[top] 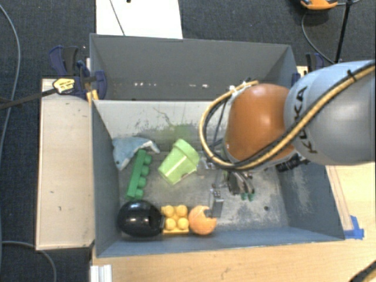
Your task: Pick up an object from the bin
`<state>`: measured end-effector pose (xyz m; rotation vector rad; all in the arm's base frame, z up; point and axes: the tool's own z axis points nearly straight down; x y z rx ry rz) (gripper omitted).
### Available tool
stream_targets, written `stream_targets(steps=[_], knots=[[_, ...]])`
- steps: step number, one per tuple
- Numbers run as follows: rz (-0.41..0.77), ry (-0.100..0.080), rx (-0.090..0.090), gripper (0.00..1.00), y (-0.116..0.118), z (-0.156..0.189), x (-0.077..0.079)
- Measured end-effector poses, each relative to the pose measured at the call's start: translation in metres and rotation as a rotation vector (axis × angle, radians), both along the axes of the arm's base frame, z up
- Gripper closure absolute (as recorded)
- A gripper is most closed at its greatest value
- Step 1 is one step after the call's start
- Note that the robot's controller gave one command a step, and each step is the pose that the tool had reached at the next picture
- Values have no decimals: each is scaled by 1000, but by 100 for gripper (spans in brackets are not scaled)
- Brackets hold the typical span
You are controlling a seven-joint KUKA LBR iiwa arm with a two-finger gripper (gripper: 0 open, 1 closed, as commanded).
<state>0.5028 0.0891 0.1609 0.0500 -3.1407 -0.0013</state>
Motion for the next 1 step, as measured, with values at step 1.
stream_targets(steps=[1], knots=[[262,-6,0,0,-5,-26,0]])
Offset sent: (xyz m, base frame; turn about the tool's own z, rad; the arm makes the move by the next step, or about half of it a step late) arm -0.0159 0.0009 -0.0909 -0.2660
